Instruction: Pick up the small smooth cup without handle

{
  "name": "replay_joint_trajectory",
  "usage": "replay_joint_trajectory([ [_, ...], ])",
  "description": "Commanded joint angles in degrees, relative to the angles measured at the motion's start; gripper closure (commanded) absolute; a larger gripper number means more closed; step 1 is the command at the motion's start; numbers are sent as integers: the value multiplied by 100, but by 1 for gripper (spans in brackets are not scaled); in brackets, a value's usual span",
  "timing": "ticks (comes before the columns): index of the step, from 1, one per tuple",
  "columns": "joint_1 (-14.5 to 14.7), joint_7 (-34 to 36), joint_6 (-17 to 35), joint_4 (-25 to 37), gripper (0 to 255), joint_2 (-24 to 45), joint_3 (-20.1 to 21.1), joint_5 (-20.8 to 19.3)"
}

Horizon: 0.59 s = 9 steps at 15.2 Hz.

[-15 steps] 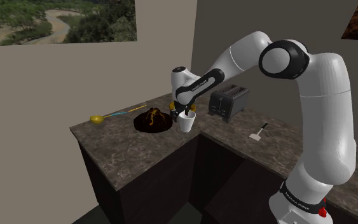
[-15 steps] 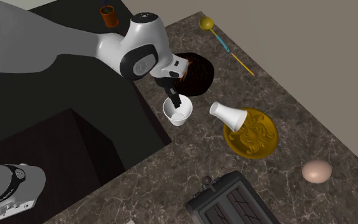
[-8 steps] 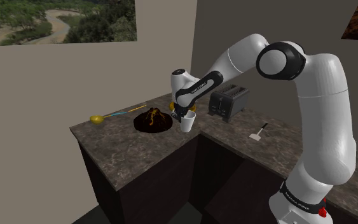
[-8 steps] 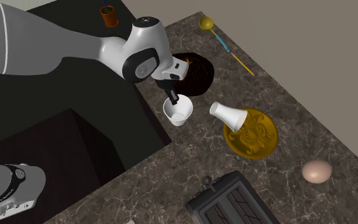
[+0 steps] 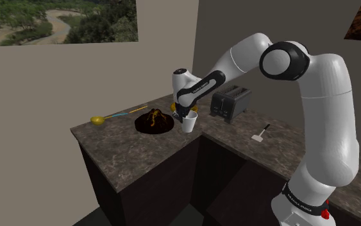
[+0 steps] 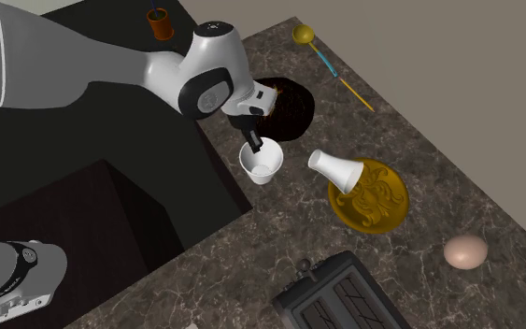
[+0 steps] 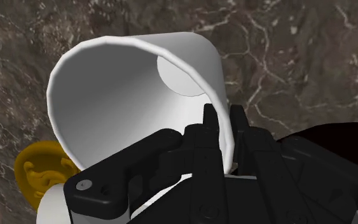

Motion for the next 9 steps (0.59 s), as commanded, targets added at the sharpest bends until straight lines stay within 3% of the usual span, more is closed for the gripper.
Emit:
replay_joint_trajectory([
  [1, -7, -36, -95, 9, 255, -91, 15, 28],
  [9, -31, -204, -552, 135, 255, -438, 72, 155],
])
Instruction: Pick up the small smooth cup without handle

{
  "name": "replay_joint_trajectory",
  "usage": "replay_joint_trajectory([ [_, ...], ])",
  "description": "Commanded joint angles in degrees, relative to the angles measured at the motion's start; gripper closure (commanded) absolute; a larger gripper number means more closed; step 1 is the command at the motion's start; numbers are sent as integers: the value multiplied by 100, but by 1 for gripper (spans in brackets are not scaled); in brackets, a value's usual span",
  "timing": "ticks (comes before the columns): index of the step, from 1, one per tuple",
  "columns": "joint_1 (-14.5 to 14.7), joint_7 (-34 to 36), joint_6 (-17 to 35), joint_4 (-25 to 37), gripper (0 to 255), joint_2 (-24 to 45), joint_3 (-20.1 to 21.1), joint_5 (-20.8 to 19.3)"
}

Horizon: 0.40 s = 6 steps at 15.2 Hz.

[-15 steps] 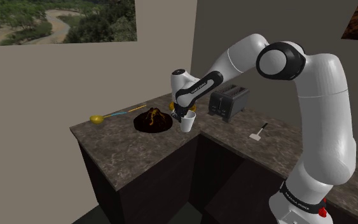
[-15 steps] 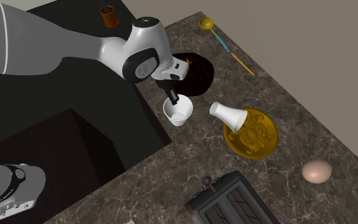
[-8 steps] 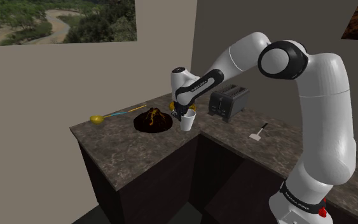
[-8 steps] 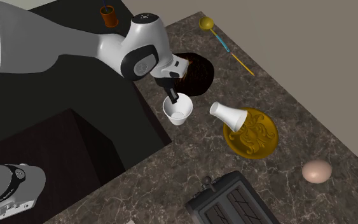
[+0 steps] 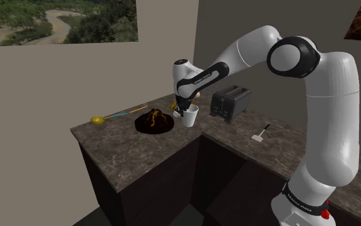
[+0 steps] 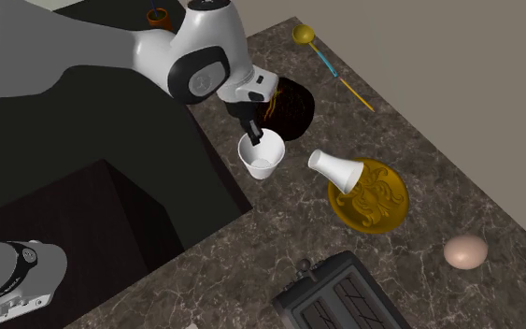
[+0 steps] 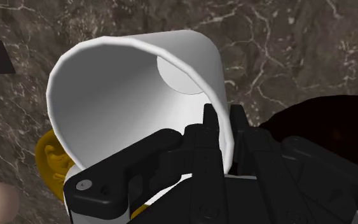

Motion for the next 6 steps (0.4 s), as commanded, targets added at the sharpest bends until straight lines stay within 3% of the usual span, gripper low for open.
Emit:
replay_joint_trajectory([
  [1, 3, -31, -126, 42, 255, -86, 16, 29],
  [6, -2, -95, -314, 118, 255, -205, 33, 76],
])
